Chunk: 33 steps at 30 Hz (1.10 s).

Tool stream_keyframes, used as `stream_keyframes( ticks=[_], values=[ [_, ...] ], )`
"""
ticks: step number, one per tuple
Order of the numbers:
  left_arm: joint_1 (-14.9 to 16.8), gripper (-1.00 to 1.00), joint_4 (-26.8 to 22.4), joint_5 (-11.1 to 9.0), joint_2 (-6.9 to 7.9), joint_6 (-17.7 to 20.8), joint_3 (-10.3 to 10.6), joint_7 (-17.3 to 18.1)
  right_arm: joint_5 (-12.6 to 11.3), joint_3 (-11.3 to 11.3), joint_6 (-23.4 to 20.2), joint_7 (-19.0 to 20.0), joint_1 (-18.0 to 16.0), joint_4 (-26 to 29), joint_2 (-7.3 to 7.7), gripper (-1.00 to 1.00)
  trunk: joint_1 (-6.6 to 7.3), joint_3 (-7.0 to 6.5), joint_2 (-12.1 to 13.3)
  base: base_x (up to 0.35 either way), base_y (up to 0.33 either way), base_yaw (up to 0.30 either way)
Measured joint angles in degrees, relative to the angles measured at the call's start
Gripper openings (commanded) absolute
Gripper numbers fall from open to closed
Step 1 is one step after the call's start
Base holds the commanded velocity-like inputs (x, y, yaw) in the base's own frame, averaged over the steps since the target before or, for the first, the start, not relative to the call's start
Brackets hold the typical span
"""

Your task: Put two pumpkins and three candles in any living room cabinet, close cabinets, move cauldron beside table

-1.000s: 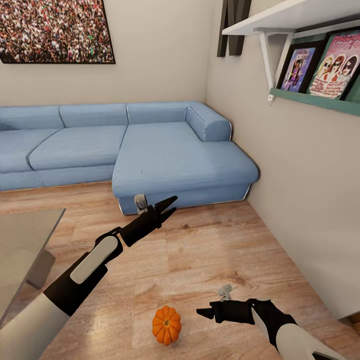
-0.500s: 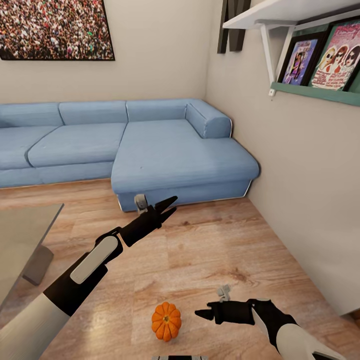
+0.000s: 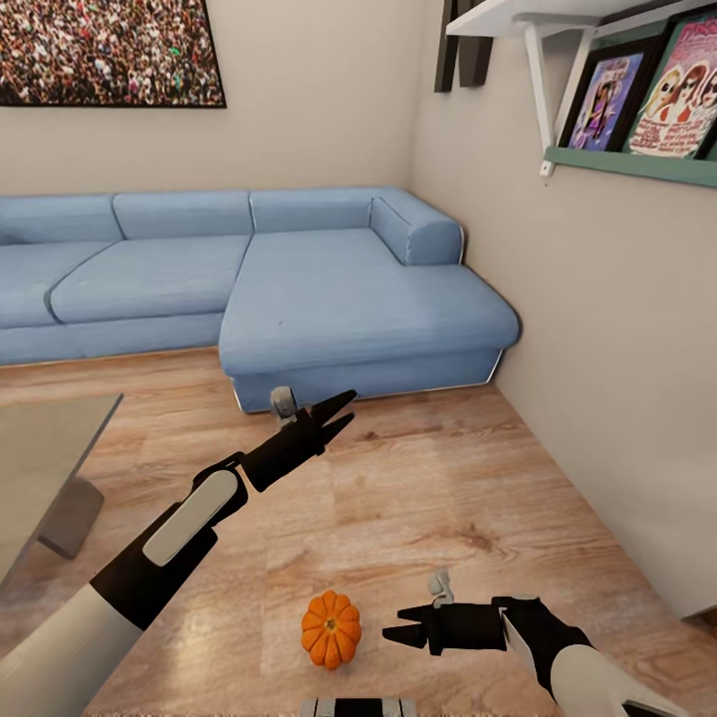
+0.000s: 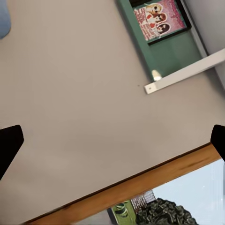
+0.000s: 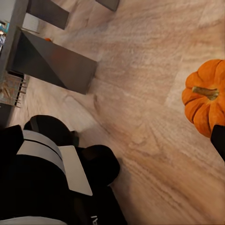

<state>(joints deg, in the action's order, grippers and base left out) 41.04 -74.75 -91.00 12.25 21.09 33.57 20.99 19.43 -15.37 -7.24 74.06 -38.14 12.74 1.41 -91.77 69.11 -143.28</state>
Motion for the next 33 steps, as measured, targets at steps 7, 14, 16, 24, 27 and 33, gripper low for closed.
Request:
stream_keyframes(
  ticks=[7, 14, 16, 24, 27, 33],
  values=[
    [0.0, 1.0, 0.05, 0.12, -1.35, 0.0, 0.0, -0.31, 0.09, 0.0, 0.02, 0.03, 0.0, 0.19, -0.02, 1.0, -0.18, 1.55, -0.09, 0.0, 0.0, 0.0],
    [0.0, 1.0, 0.05, 0.13, -1.44, 0.0, 0.0, -0.27, -0.06, -0.11, 0.04, -0.02, 0.0, 0.56, 0.04, 1.0, -0.36, 3.1, -0.19, 0.0, 0.0, 0.0],
    [0.0, 1.0, 0.05, 0.13, -1.44, 0.0, 0.0, -0.25, -0.07, -0.17, 0.03, -0.04, 0.0, 0.6, 0.07, 1.0, -0.41, 3.54, -0.21, 0.0, 0.0, 0.0],
    [0.0, 1.0, 0.05, 0.13, -1.44, 0.0, 0.0, -0.25, -0.88, -1.33, -0.37, -0.1, -0.02, 2.05, 0.58, 1.0, -0.62, 5.32, -0.32, 0.0, 0.0, 0.0],
    [0.0, 1.0, 0.05, 0.13, -1.44, 0.0, 0.0, -0.25, -1.09, -1.9, -0.57, -0.87, -0.72, 3.51, 0.62, 1.0, -0.7, 5.98, -0.36, 0.0, 0.0, 0.0],
    [0.0, 1.0, 0.05, 0.13, -1.51, 0.0, 0.0, -0.23, -1.24, -7.0, -0.82, -2.35, -4.18, 3.75, 0.65, 1.0, -0.85, 7.31, -0.44, 0.0, 0.0, 0.0]
  ],
)
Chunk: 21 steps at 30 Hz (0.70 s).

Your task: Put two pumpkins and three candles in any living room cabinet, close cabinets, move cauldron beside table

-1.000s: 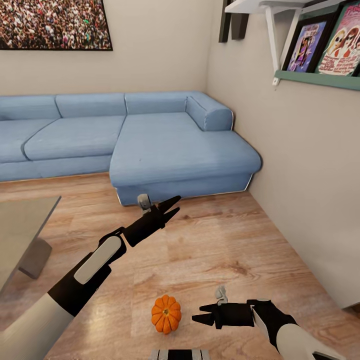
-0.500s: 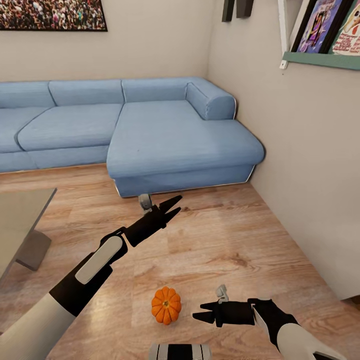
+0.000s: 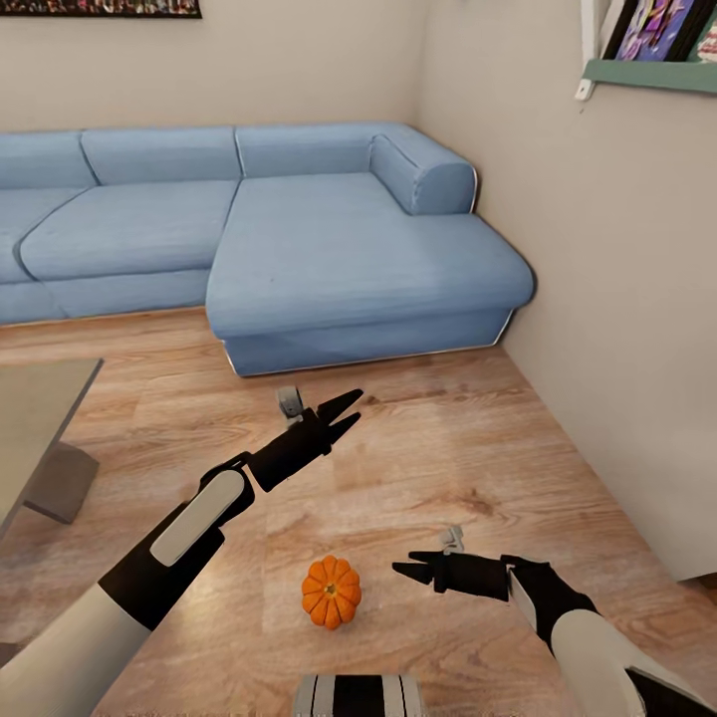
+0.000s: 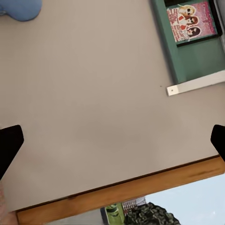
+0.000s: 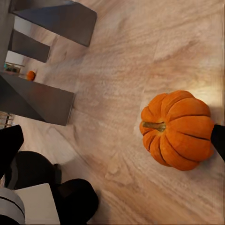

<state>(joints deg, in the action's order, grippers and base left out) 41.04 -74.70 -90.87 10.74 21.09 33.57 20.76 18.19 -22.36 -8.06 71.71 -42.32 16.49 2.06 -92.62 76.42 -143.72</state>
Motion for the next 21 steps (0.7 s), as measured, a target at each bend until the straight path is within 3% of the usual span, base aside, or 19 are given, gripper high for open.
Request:
stream_keyframes(
  ticks=[12, 18, 21],
  values=[
    [0.0, 1.0, 0.0, 0.0, 0.04, 0.0, 0.0, 0.07, 0.1, -0.74, -0.17, -0.25, -0.99, -0.91, -0.3, 1.0, -0.31, 2.66, -0.16, 0.0, 0.0, 0.0],
    [0.0, 1.0, -0.02, 0.0, -0.01, 0.0, 0.0, 0.07, 0.01, -0.87, -7.16, 0.08, -1.41, -2.35, -0.17, 1.0, -0.46, 3.99, -0.24, 0.0, 0.0, 0.0],
    [0.0, 1.0, -0.04, 0.0, -0.01, 0.0, 0.0, 0.07, -0.08, -0.96, -8.56, 0.3, -1.52, -2.46, -0.14, 1.0, -0.54, 4.65, -0.28, 0.0, 0.0, 0.0]
  ],
)
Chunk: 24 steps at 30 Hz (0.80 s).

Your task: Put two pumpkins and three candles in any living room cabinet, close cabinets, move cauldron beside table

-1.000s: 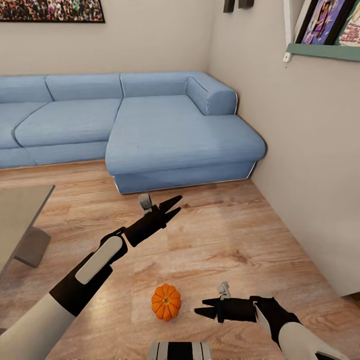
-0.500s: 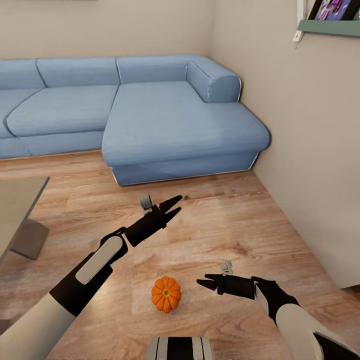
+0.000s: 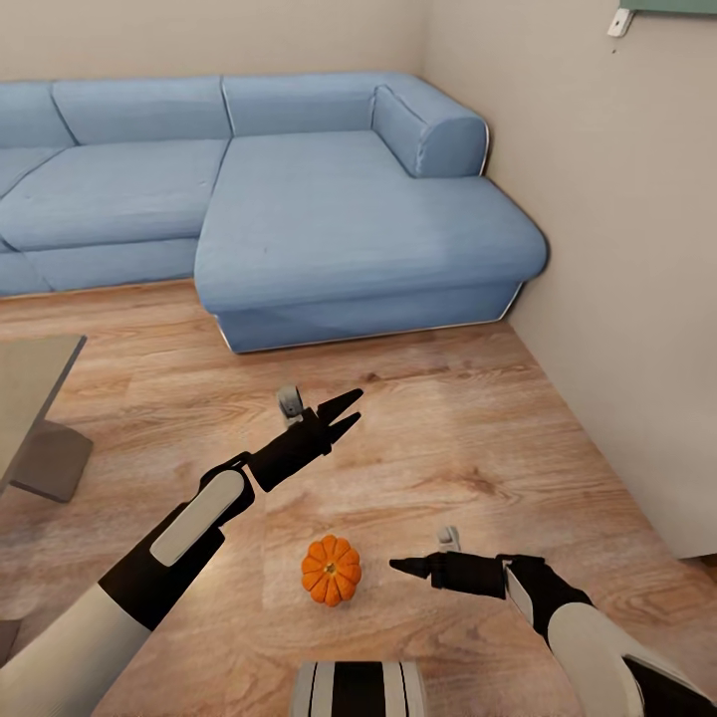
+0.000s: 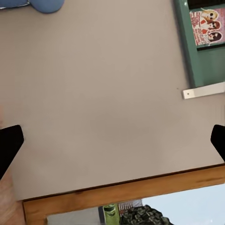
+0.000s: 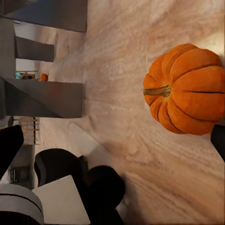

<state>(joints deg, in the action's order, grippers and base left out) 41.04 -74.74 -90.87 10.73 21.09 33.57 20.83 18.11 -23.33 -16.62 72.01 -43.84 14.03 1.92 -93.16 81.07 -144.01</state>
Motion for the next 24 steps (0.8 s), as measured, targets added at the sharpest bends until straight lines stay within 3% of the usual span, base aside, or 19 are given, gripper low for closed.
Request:
stream_keyframes(
  ticks=[3, 6, 8, 24],
  values=[
    [0.0, 1.0, 0.02, -0.01, 0.01, 0.0, 0.01, 0.0, -0.71, -1.09, -0.54, 0.16, -0.46, -0.19, -0.02, 1.0, -0.08, 0.66, -0.04, 0.0, 0.0, 0.0],
    [0.0, 1.0, 0.01, -0.04, 0.02, 0.0, 0.0, 0.0, -4.31, -2.26, -4.09, 0.22, -1.71, -1.77, 0.09, 1.0, -0.15, 1.33, -0.08, 0.0, 0.0, 0.0],
    [0.0, 1.0, 0.03, -0.04, 0.01, 0.0, 0.0, 0.0, -5.24, -2.35, -5.03, 0.23, -2.01, -2.01, 0.15, 1.0, -0.21, 1.77, -0.11, 0.0, 0.0, 0.0],
    [0.0, 1.0, 0.04, 0.0, 0.01, 0.0, 0.0, 0.0, -6.06, -2.41, -6.0, 0.14, -2.3, -2.39, -0.15, 1.0, -0.62, 5.32, -0.32, 0.0, 0.0, 0.0]
  ],
)
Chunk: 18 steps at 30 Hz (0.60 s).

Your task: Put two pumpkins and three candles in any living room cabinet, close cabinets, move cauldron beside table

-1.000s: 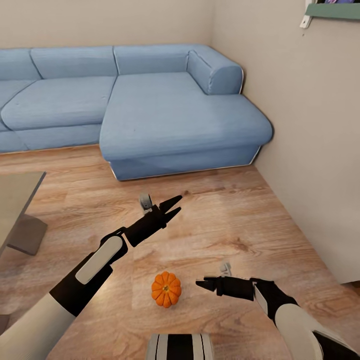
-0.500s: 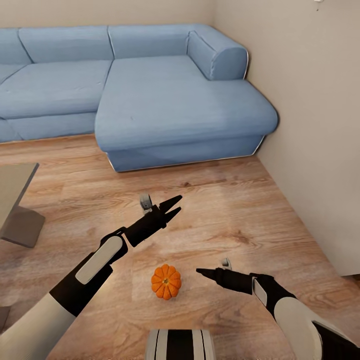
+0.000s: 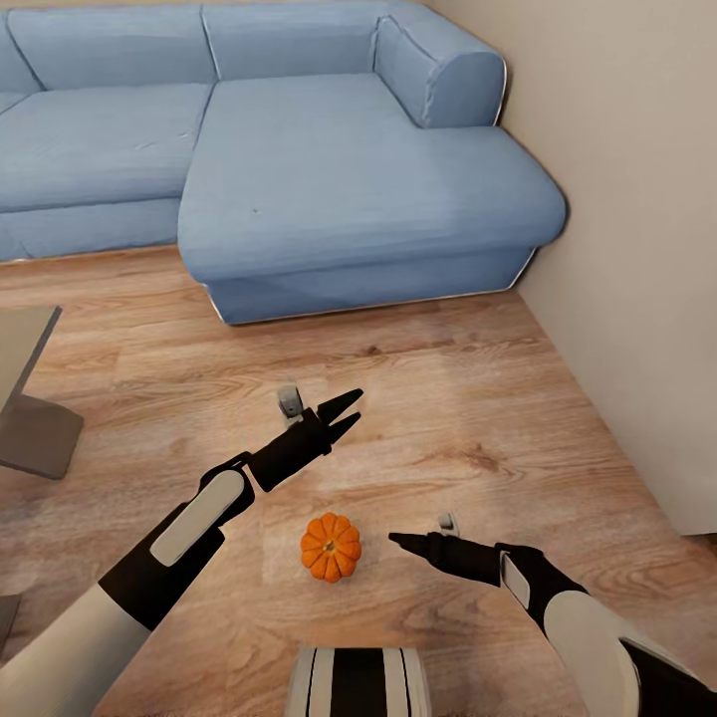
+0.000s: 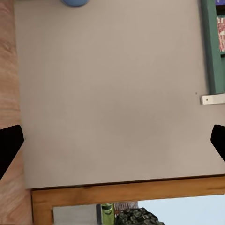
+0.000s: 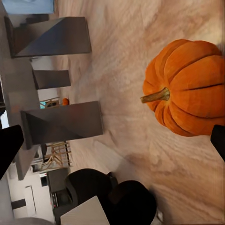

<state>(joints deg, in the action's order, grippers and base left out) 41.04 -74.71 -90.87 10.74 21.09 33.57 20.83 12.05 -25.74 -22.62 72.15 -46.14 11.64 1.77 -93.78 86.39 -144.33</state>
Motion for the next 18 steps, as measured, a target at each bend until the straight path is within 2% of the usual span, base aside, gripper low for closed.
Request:
stream_keyframes(
  ticks=[18],
  values=[
    [0.0, 1.0, 0.0, -0.01, -0.02, 0.0, 0.0, 0.0, 0.17, 0.0, 0.67, 0.14, 0.0, 1.24, 0.08, 1.0, -0.46, 3.99, -0.24, 0.0, 0.0, 0.0]
  ],
)
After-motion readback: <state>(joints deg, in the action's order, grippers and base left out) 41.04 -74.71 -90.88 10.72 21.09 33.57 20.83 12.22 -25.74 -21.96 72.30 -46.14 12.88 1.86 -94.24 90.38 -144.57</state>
